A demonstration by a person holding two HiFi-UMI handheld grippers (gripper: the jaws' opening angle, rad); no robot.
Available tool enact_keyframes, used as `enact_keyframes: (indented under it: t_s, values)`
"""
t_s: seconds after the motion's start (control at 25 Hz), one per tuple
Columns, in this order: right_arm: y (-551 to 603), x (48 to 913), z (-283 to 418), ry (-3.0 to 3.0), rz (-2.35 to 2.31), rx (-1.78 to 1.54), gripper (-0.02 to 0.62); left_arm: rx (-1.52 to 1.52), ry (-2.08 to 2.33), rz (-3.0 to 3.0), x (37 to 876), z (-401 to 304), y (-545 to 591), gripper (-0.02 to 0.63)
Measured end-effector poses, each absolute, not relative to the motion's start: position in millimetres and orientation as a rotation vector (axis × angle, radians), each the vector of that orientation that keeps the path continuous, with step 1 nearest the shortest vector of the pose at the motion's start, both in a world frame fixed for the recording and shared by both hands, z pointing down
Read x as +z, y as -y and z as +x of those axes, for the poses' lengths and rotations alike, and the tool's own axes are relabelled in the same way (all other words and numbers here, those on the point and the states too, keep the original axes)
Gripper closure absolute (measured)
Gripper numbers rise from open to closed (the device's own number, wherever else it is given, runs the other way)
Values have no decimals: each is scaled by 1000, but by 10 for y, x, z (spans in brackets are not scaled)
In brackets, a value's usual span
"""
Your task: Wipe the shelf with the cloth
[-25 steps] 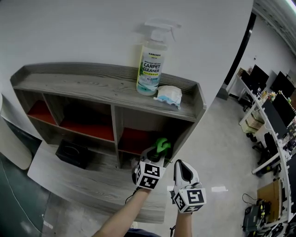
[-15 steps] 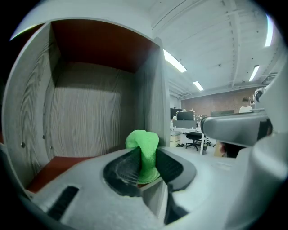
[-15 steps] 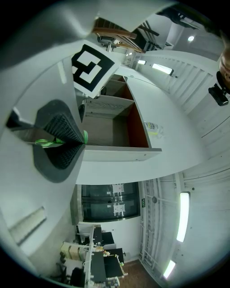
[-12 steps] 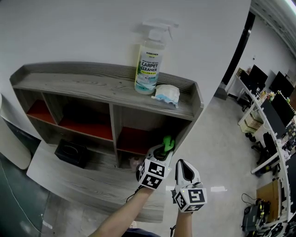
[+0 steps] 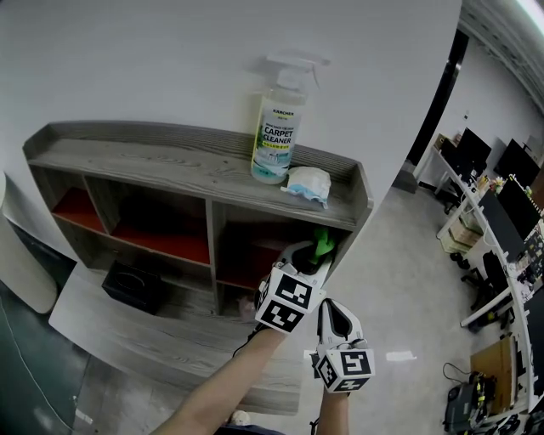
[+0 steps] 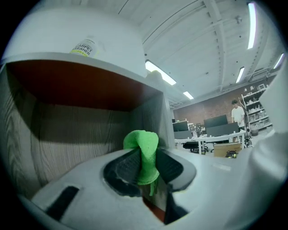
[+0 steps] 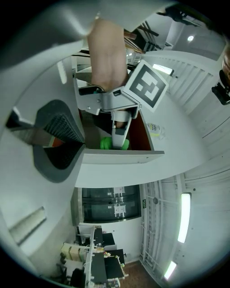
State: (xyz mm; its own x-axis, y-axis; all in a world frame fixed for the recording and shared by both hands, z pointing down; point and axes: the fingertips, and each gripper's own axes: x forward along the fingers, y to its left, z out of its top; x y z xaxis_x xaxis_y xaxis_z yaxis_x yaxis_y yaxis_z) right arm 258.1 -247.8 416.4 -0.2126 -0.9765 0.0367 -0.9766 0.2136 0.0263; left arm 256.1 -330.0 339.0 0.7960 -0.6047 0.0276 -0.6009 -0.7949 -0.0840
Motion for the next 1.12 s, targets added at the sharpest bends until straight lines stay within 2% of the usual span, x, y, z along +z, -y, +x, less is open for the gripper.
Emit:
enact_keyframes:
  t_s: [1.12]
  values:
    - [2540,4213,2405,2429,1913,31,586,38,-945,-2851,2755,2473,3260,520]
